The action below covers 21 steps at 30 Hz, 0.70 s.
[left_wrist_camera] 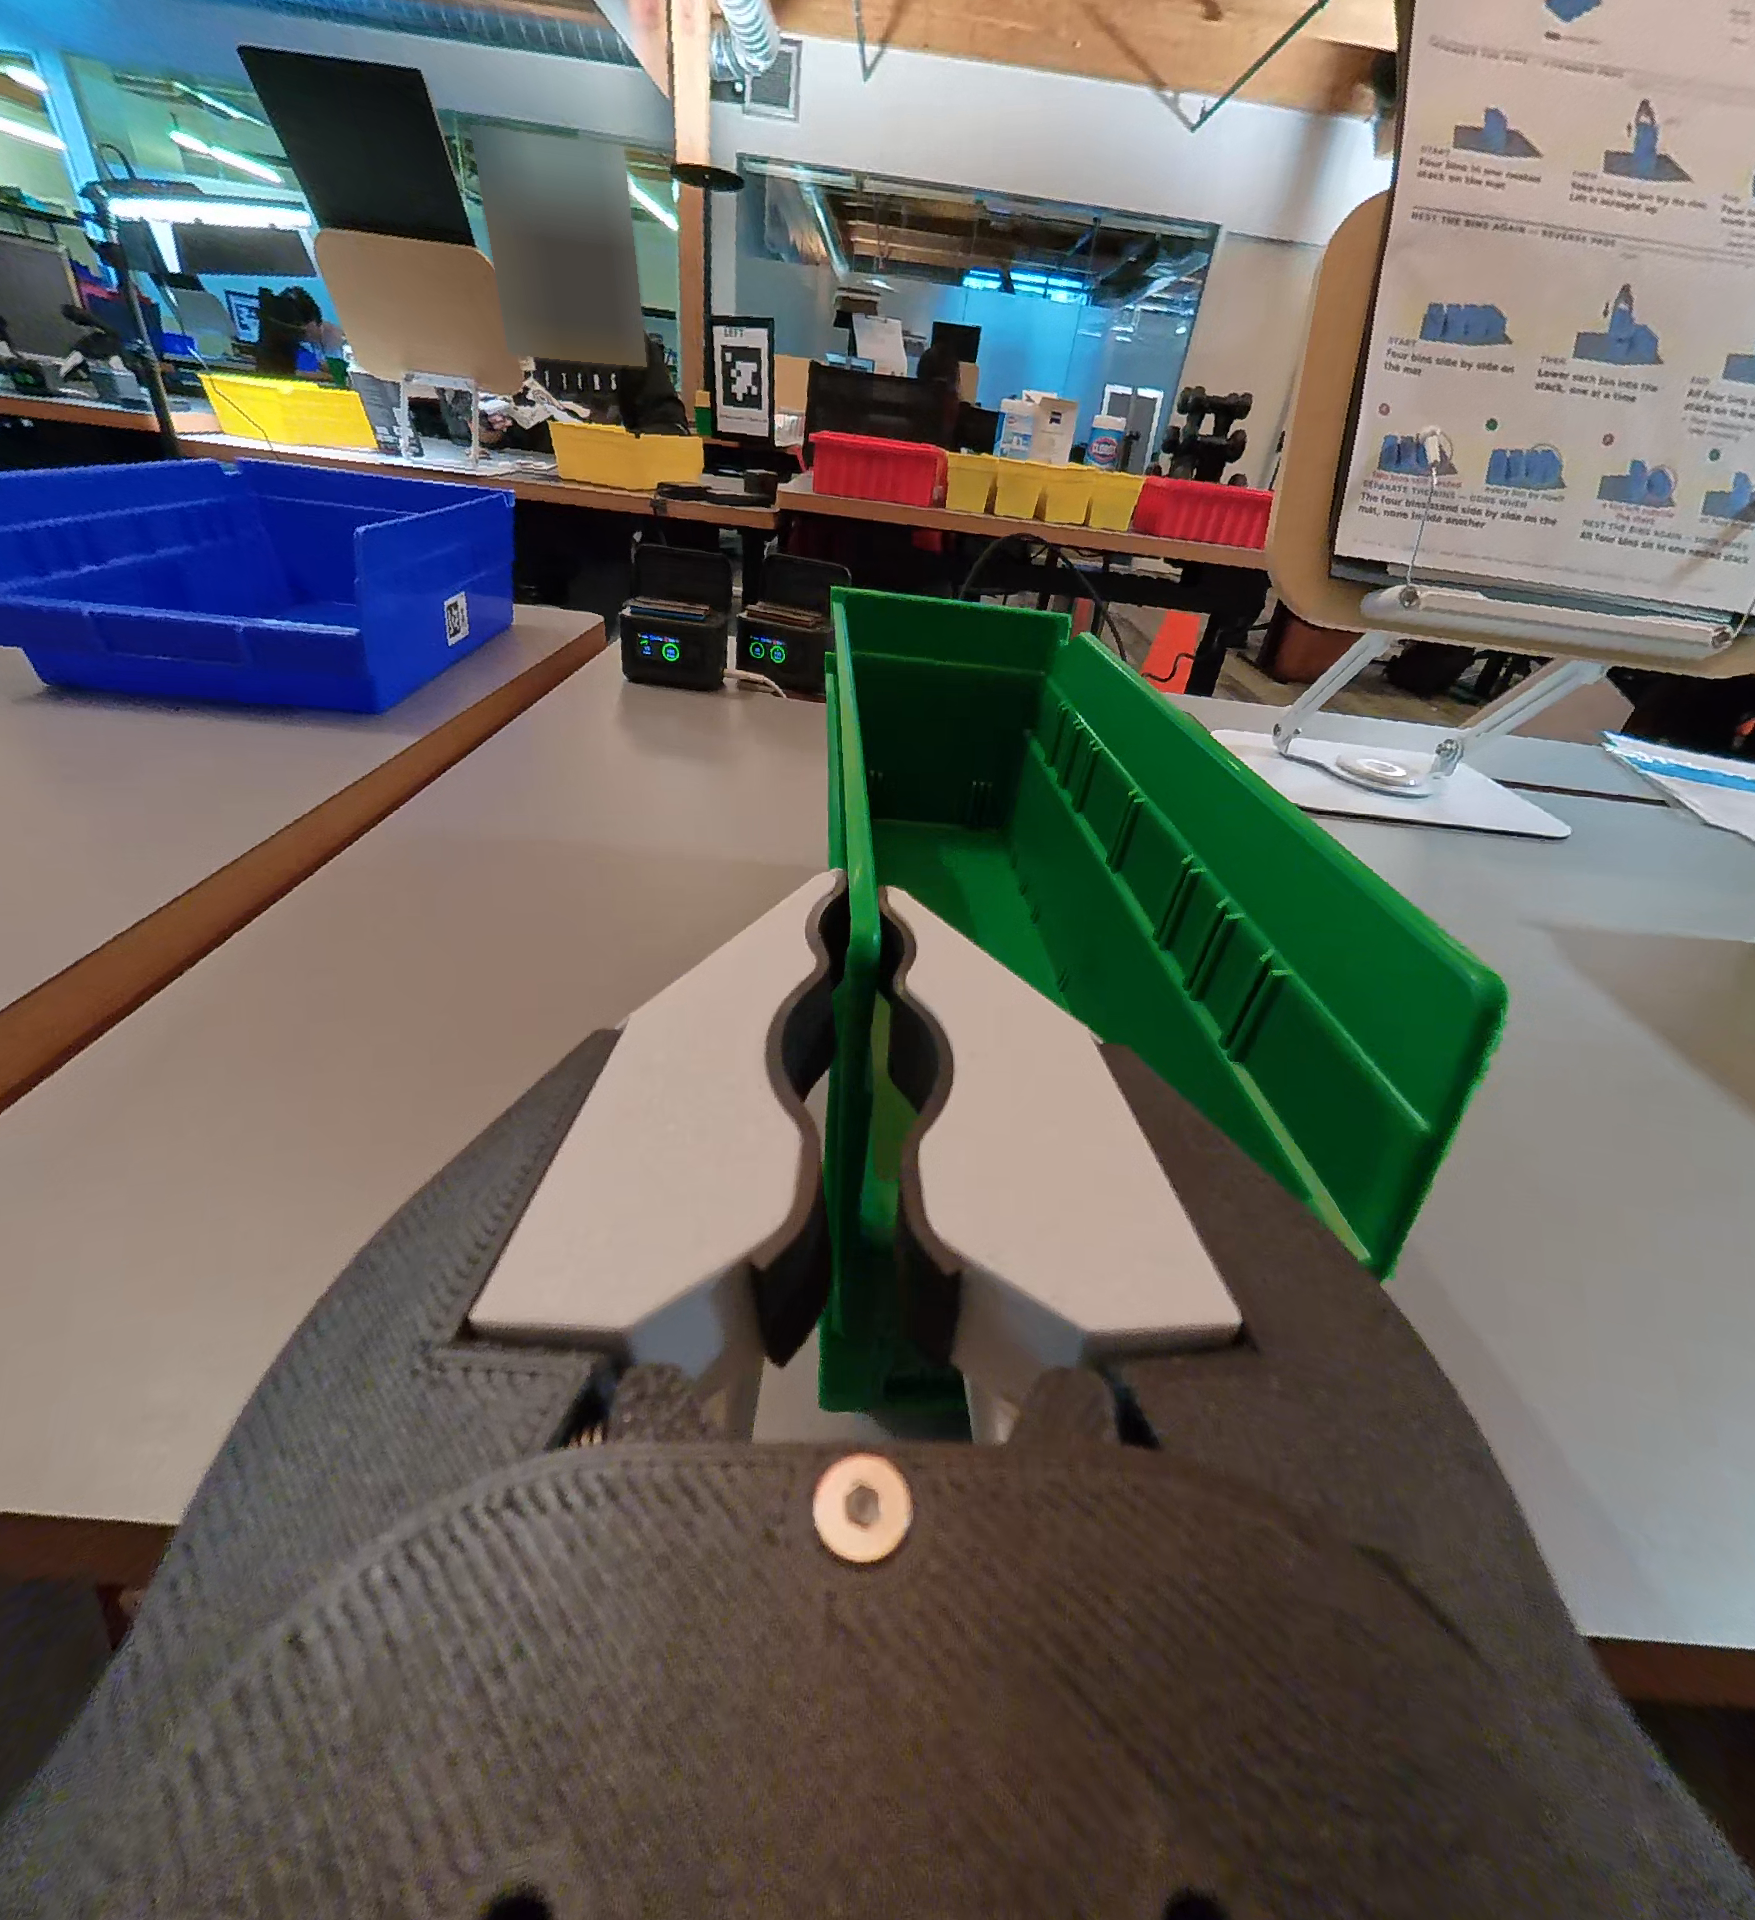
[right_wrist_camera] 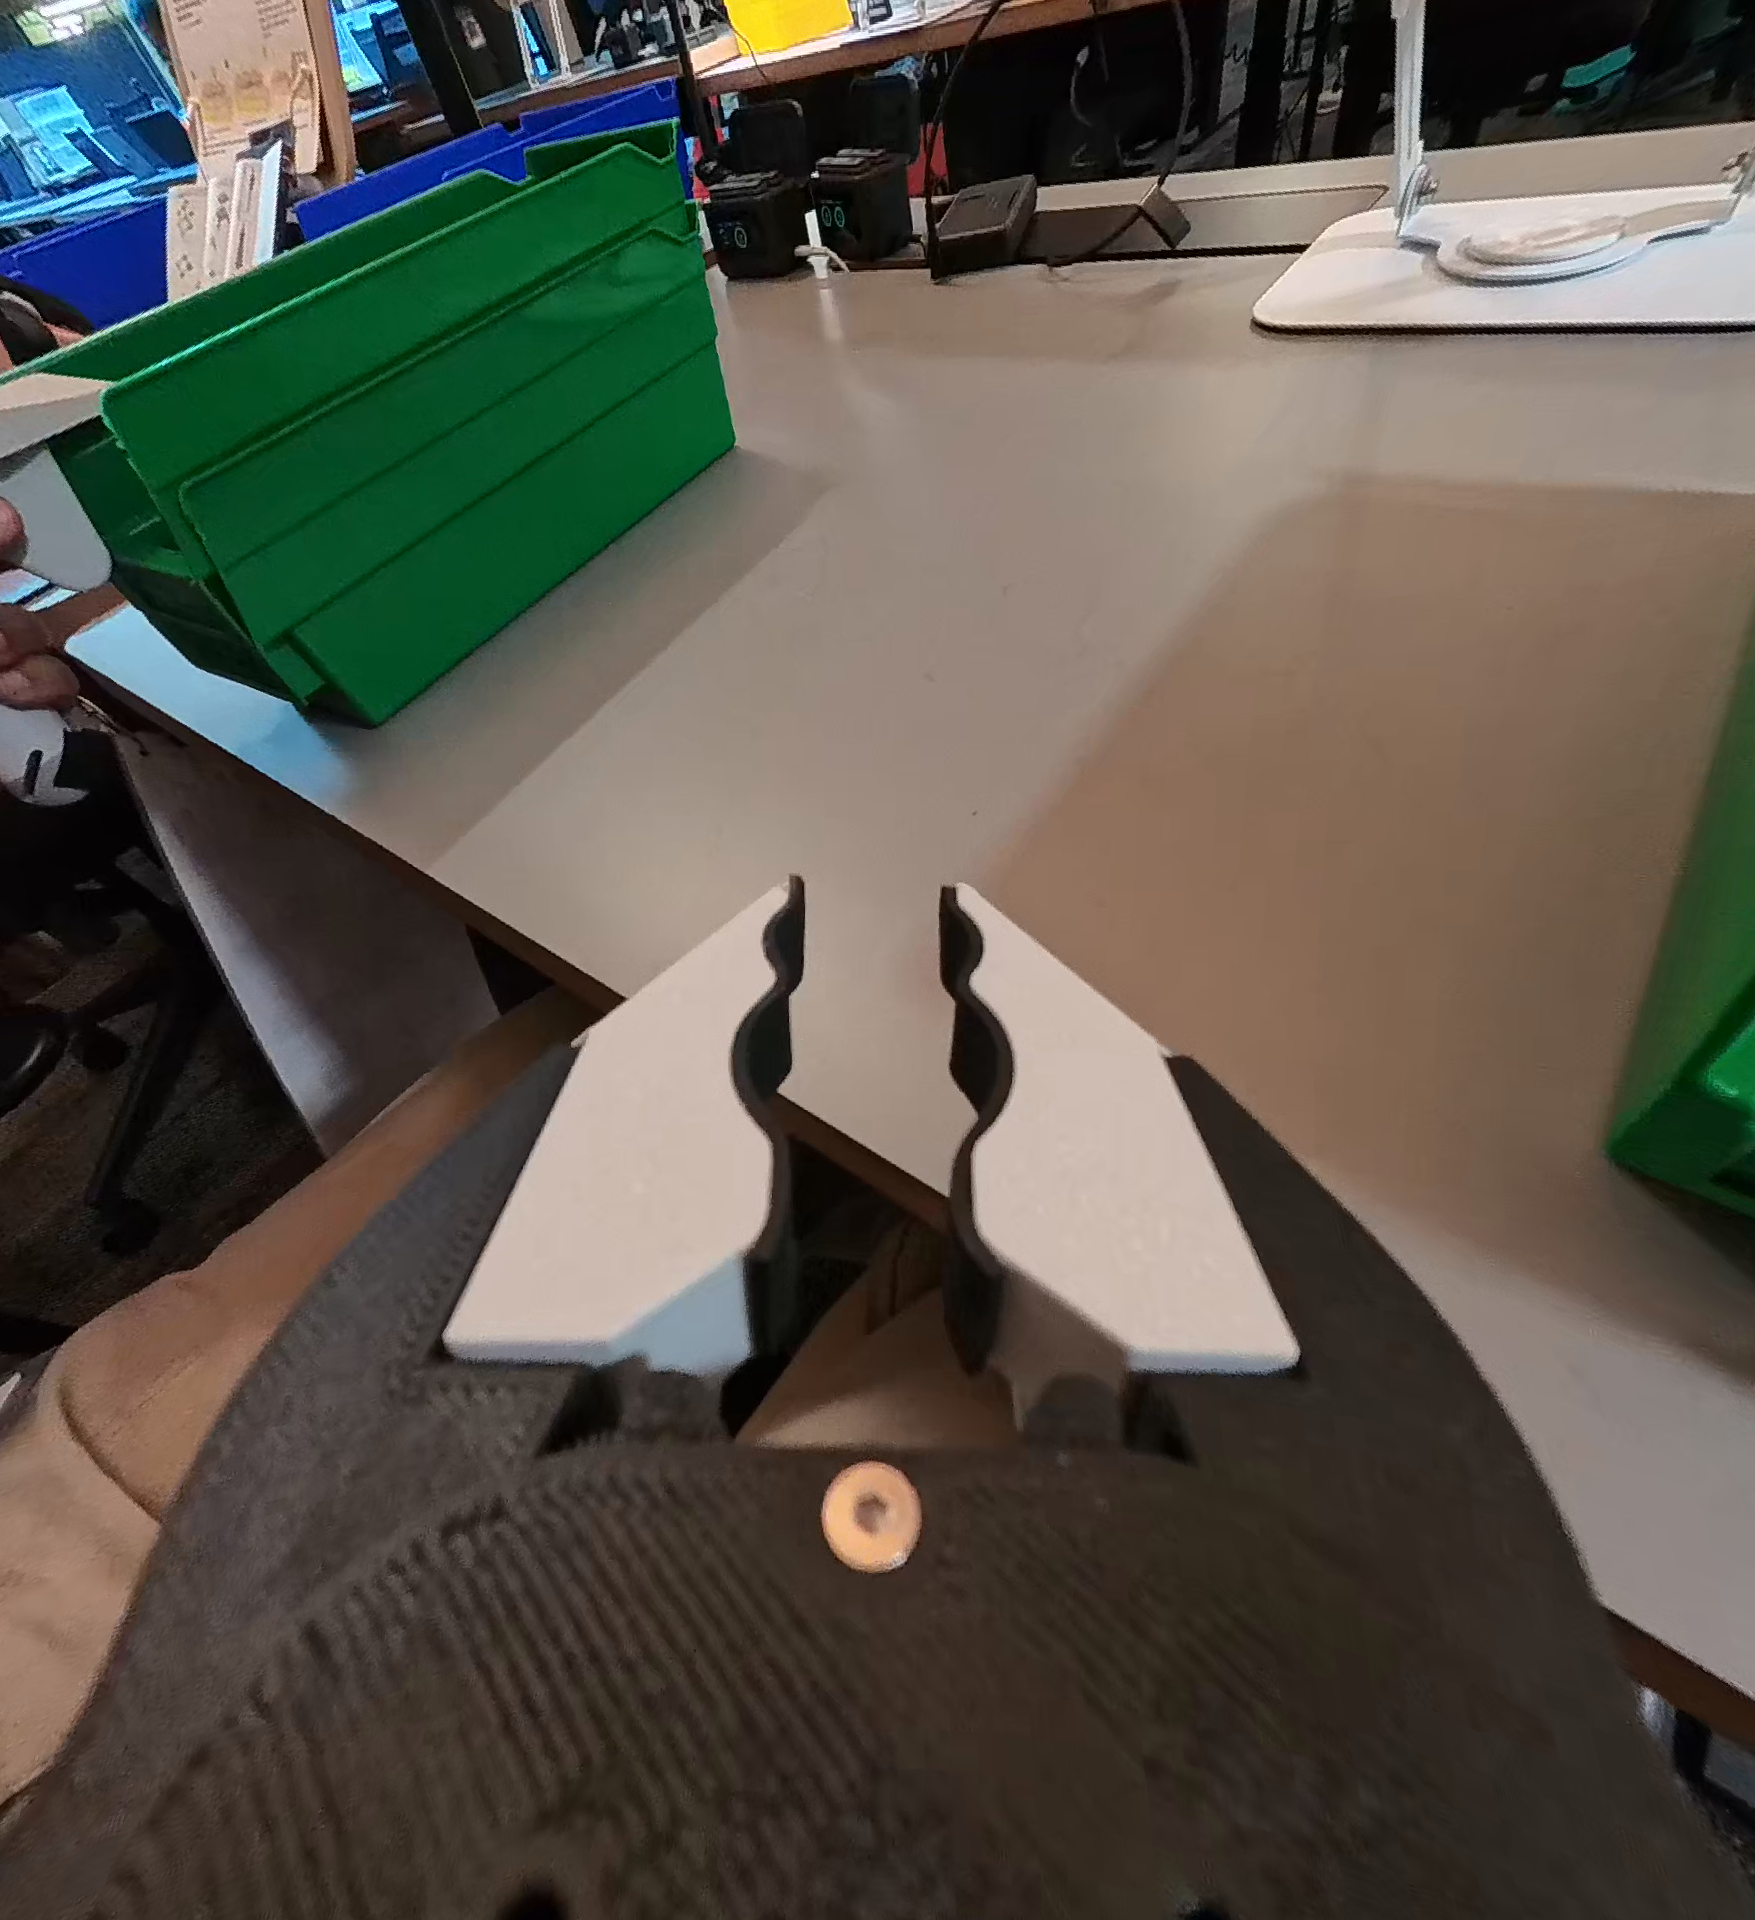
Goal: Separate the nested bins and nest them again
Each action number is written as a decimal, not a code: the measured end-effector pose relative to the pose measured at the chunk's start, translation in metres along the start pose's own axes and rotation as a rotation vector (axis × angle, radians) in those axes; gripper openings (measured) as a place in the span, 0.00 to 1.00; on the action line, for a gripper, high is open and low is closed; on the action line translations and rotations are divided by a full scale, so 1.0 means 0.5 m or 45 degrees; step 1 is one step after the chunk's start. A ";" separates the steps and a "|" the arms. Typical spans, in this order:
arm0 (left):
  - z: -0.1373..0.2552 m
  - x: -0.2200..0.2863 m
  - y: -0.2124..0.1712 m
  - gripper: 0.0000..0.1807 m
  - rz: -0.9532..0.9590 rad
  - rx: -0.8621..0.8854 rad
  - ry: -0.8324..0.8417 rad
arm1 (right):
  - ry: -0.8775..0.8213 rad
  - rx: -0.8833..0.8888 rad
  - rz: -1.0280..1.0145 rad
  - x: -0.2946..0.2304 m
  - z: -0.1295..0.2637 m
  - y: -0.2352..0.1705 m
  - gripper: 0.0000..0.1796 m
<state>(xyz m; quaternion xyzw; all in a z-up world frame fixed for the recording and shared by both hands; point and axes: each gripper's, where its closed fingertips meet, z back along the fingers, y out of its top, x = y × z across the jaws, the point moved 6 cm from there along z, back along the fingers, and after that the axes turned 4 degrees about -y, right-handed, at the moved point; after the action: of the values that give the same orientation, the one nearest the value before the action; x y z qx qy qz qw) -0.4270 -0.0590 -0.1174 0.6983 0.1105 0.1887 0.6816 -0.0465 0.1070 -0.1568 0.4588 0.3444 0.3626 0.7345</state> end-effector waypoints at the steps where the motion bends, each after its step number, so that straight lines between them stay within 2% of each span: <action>1: 0.001 -0.001 0.001 0.00 0.008 0.002 0.002 | -0.001 0.000 0.001 0.000 0.000 0.000 0.14; 13: 0.019 -0.007 0.024 0.00 0.006 0.082 0.029 | -0.028 -0.024 0.001 0.006 -0.001 -0.004 0.13; 18: 0.030 -0.025 0.034 0.00 0.126 0.155 0.029 | -0.031 -0.028 -0.002 0.007 -0.001 -0.005 0.13; 21: 0.035 -0.021 0.045 0.00 0.075 0.176 0.030 | -0.031 -0.031 -0.002 0.007 -0.001 -0.005 0.12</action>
<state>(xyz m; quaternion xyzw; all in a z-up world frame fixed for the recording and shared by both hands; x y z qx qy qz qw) -0.4313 -0.0805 -0.0964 0.7445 0.1105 0.2087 0.6245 -0.0448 0.1092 -0.1601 0.4540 0.3313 0.3606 0.7444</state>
